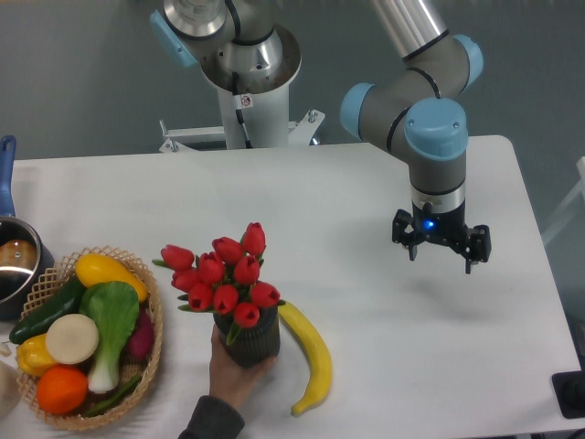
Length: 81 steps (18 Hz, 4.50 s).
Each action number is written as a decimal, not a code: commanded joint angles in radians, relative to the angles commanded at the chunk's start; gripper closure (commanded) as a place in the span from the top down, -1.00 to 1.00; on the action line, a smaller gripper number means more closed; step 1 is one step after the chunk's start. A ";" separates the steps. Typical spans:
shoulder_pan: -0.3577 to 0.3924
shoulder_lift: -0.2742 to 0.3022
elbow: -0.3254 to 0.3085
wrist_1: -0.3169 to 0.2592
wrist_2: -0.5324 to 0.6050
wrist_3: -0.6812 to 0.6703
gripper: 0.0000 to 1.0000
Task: Pick up the flowers from the vase
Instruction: 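Move the open gripper over toward the red tulips in the black vase, then lower the gripper around the tulip stems and close it, then lift the gripped tulips straight up out of the black vase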
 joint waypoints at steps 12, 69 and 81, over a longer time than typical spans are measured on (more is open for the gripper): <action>-0.009 0.248 -0.219 0.021 -0.380 -0.011 1.00; -0.245 0.264 -0.077 0.020 -0.862 -0.397 -1.00; -0.184 0.324 -0.042 0.021 -0.948 -0.483 -1.00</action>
